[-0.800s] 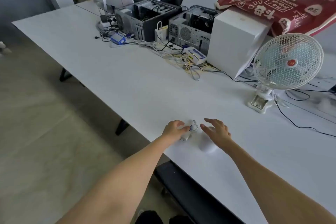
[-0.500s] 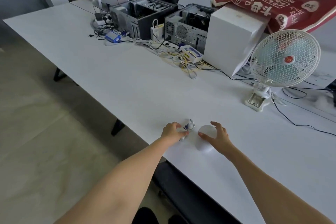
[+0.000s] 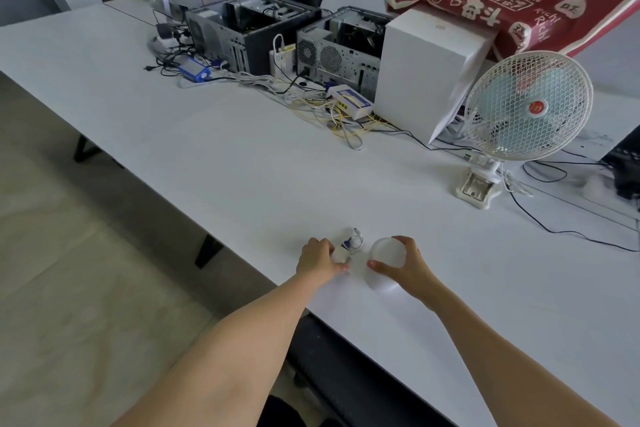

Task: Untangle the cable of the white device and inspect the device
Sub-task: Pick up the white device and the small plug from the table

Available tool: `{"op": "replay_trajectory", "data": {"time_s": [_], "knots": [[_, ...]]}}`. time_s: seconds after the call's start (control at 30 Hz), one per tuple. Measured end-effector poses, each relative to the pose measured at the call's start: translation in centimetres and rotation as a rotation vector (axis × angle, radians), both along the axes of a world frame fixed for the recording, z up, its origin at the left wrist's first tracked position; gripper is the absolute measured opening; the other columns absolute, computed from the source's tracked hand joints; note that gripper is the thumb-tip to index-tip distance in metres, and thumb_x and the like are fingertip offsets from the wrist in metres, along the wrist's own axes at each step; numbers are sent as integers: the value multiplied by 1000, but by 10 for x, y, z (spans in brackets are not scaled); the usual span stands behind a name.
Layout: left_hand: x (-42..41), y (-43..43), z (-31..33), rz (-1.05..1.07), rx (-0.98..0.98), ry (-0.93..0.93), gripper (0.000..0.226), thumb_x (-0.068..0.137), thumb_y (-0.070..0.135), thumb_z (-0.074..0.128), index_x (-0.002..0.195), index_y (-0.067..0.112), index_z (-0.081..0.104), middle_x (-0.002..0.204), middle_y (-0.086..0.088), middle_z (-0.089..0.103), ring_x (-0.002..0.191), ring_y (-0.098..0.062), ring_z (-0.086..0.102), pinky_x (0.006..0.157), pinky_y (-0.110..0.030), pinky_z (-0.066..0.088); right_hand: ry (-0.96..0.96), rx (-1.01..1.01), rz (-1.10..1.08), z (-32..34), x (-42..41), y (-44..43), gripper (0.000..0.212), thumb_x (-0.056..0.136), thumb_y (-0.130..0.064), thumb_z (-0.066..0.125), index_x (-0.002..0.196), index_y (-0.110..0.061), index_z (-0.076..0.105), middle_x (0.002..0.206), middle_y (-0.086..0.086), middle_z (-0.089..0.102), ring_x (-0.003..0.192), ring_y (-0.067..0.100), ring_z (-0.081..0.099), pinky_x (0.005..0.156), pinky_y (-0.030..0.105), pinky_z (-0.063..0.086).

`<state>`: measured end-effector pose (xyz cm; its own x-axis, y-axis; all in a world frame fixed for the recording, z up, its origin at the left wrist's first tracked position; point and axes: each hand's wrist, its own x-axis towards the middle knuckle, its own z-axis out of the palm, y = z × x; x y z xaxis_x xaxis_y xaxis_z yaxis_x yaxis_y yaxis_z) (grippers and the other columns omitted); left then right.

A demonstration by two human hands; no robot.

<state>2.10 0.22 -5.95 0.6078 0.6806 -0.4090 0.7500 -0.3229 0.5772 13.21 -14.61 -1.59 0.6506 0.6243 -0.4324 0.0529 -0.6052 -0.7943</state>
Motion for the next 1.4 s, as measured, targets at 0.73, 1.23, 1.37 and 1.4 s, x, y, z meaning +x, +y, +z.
{"op": "replay_trajectory", "data": {"time_s": [0.73, 1.23, 1.37, 1.4], "knots": [[-35, 54, 72, 543, -1012, -709, 29, 87, 4, 60, 114, -8, 58, 85, -13, 61, 84, -24, 62, 88, -29, 53, 67, 205, -132, 47, -27, 58, 72, 73, -27, 78, 130, -17, 35, 124, 5, 45, 107, 23, 51, 82, 31, 40], [-117, 157, 131, 670, -913, -886, 8, 87, 3, 59, 93, 0, 63, 84, -12, 62, 82, -22, 61, 78, -23, 55, 80, 268, 32, 102, -88, 191, 72, 76, -30, 76, 132, -15, 34, 119, 4, 43, 103, 22, 48, 81, 31, 39], [-148, 186, 139, 692, -876, -928, 14, 87, 4, 59, 100, -3, 62, 87, -10, 62, 84, -22, 60, 80, -22, 55, 73, 276, 91, 109, -111, 228, 74, 75, -33, 75, 133, -16, 33, 120, 3, 42, 104, 22, 47, 82, 31, 40], [-155, 194, 141, 699, -868, -944, 17, 88, 4, 58, 103, -4, 61, 87, -10, 61, 84, -21, 60, 81, -23, 55, 70, 278, 104, 110, -117, 237, 74, 75, -33, 76, 133, -16, 33, 121, 3, 42, 104, 22, 47, 82, 31, 40]]}}
